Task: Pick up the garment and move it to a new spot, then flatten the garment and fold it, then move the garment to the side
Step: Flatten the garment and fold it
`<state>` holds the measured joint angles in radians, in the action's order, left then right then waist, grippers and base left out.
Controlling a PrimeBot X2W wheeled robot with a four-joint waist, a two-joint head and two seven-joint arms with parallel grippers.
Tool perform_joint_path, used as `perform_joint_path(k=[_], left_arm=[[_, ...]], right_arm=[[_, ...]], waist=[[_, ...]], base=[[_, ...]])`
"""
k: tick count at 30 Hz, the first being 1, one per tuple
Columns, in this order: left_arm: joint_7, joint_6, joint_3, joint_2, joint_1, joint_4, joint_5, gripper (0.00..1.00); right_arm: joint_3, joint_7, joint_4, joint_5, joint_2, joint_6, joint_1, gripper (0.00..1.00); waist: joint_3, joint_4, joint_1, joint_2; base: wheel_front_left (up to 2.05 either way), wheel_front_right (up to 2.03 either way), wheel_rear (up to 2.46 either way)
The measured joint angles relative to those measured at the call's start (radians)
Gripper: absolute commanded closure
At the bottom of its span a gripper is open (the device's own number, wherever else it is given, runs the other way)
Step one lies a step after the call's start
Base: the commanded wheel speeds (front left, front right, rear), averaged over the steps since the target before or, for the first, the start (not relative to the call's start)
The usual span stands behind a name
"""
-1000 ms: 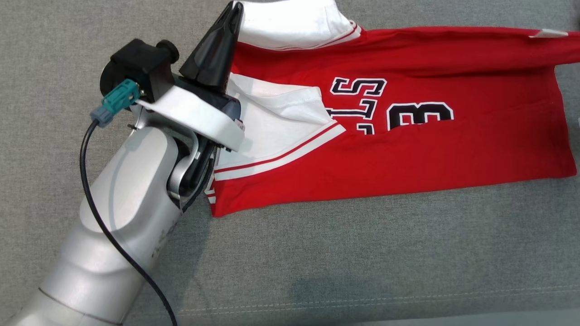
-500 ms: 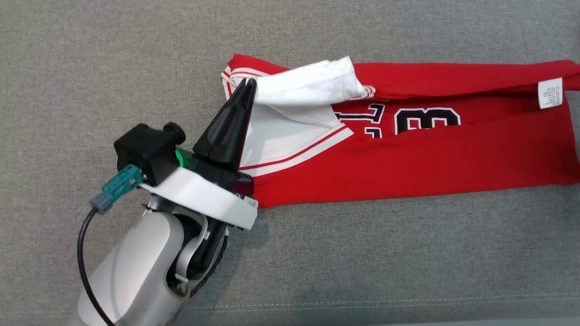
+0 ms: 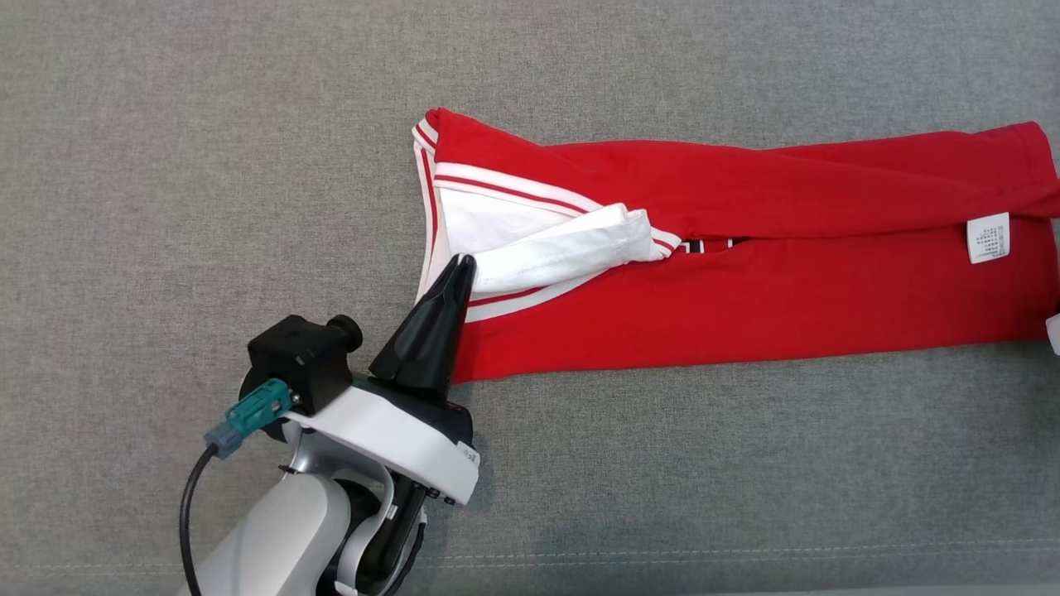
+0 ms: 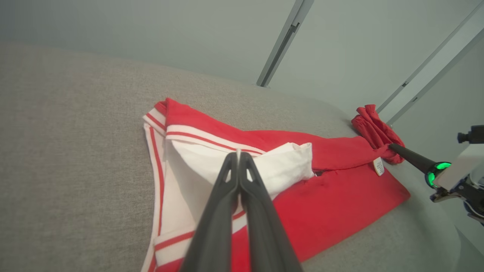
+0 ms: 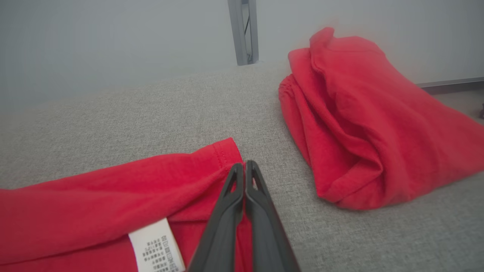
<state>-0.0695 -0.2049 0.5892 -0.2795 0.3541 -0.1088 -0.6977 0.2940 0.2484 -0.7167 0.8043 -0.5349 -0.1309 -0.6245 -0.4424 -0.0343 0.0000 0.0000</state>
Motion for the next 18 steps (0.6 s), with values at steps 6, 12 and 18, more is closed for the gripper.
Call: perform_joint_path(k=[6,12,18], left_arm=[[0.000,-0.004,0.015,0.011,-0.001,0.088,0.001,1.00],[0.007,-0.023,0.021,0.010,-0.001,0.140,0.011,1.00],[-0.007,-0.035,0.002,-0.002,-0.001,0.114,0.011,1.00]], right_arm=[[0.002,0.000,-0.007,-0.023,0.020,0.000,0.000,1.00],[-0.017,0.000,-0.048,-0.065,0.034,0.000,0.000,1.00],[-0.065,0.000,-0.066,-0.096,0.051,0.000,0.000,1.00]], waist=[[-0.011,-0.002,0.0000,0.0000],[-0.006,-0.003,0.0000,0.0000],[0.005,0.003,0.0000,0.0000]], base=[[0.00,0.00,0.00],[0.00,0.00,0.00],[0.00,0.00,0.00]])
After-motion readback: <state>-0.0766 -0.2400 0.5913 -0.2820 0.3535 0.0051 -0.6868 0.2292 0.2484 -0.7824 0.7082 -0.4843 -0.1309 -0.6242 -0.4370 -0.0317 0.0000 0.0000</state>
